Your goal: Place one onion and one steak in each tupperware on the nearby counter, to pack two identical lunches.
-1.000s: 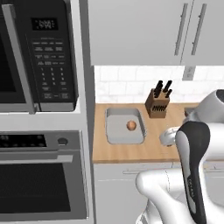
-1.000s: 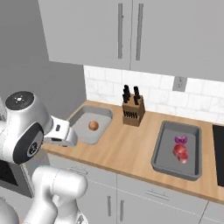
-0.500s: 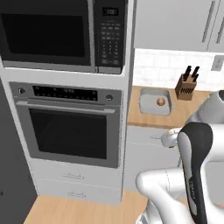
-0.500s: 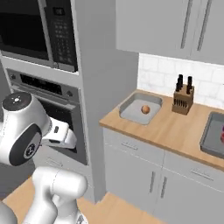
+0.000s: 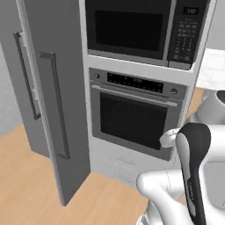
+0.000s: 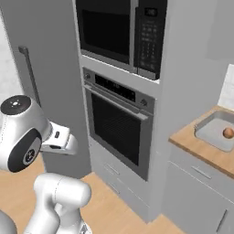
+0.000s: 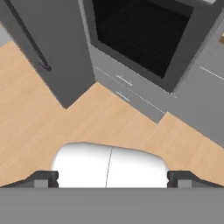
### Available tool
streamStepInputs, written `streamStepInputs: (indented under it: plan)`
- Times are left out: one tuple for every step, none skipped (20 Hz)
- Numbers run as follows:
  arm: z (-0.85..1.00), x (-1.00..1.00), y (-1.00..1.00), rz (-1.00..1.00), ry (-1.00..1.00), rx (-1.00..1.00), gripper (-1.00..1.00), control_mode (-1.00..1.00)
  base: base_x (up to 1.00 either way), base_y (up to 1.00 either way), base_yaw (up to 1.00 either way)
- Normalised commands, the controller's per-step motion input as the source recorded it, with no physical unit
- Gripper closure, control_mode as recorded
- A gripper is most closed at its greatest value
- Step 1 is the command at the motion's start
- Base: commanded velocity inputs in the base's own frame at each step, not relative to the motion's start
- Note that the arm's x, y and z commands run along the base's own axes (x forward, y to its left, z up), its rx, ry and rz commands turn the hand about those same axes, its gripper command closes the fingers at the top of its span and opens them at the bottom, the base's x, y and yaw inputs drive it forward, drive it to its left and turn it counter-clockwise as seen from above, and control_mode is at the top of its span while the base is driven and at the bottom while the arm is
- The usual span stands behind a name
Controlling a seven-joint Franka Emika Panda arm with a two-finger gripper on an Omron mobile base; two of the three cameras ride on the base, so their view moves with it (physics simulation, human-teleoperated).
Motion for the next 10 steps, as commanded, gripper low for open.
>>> streamStepInputs:
  plan:
    - [0.00,0.00,0.00,0.00,0.00,0.00,-1.00,1.00,-0.11,1.00,0.42]
    - [0.00,0.00,0.00,0.00,0.00,0.00,-1.00,1.00,0.00,1.00,0.41]
    - [0.00,0.00,0.00,0.00,0.00,0.00,-1.00,1.00,0.00,1.00,0.41]
    - [0.00,0.00,0.00,0.00,0.00,0.00,-1.00,1.00,0.00,1.00,0.41]
    - [0.00,0.00,0.00,0.00,0.00,0.00,-1.00,1.00,0.00,1.00,0.41]
    - [0.00,0.00,0.00,0.00,0.00,0.00,-1.00,1.00,0.00,1.00,0.43]
    - [0.00,0.00,0.00,0.00,0.00,0.00,-1.00,1.00,0.00,1.00,0.45]
    - [0.00,0.00,0.00,0.00,0.00,0.00,-1.00,1.00,0.00,1.00,0.46]
    - [0.00,0.00,0.00,0.00,0.00,0.00,-1.00,1.00,0.00,1.00,0.47]
    - [0.00,0.00,0.00,0.00,0.00,0.00,-1.00,1.00,0.00,1.00,0.49]
